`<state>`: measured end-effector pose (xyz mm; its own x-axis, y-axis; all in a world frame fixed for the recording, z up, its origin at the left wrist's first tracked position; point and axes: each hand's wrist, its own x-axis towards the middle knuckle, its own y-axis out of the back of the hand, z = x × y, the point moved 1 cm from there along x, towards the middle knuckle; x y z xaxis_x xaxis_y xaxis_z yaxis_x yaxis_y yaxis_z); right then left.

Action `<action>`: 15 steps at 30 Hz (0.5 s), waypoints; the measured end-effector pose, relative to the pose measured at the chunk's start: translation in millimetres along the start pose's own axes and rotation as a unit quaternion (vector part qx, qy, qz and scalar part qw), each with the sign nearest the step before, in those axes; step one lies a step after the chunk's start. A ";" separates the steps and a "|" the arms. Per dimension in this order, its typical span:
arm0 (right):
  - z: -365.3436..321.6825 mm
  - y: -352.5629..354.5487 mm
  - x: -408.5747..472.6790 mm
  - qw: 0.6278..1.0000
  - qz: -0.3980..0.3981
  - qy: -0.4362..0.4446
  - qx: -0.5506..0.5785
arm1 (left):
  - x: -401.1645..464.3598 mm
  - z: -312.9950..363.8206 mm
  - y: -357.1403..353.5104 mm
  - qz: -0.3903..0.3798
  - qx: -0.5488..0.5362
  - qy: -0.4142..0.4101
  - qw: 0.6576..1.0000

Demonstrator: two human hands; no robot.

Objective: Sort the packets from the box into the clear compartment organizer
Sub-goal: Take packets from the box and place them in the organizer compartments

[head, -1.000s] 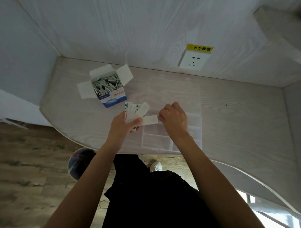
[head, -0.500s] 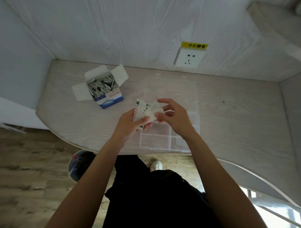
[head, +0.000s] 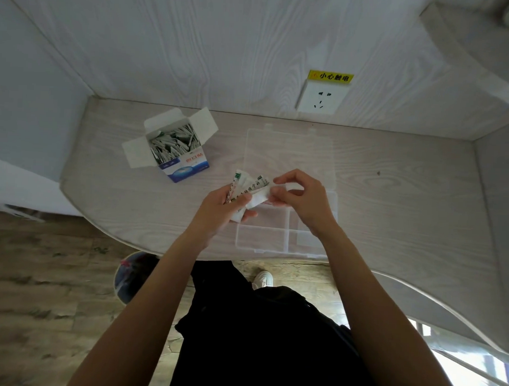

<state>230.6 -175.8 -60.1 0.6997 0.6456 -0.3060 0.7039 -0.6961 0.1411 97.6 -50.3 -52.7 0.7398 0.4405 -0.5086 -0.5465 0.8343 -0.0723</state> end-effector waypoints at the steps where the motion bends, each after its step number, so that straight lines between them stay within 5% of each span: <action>1: -0.5 1.6 0.3 1.000 0.002 0.000 0.008 | 0.8 0.0 0.3 0.004 0.000 -0.003 1.000; 6: -1.6 19.0 1.1 0.999 0.041 -0.009 0.010 | 6.5 -2.9 10.5 0.067 -0.052 0.011 0.996; 15: 20.6 -4.3 20.7 0.950 0.032 0.092 -0.297 | 7.3 -12.9 28.0 0.145 -0.057 0.050 0.986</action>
<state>239.6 -166.0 -86.4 0.7148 0.6896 -0.1163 0.5648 -0.4711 0.6775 82.7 -27.9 -69.5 0.5054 0.6157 -0.6045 -0.7748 0.6321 -0.0039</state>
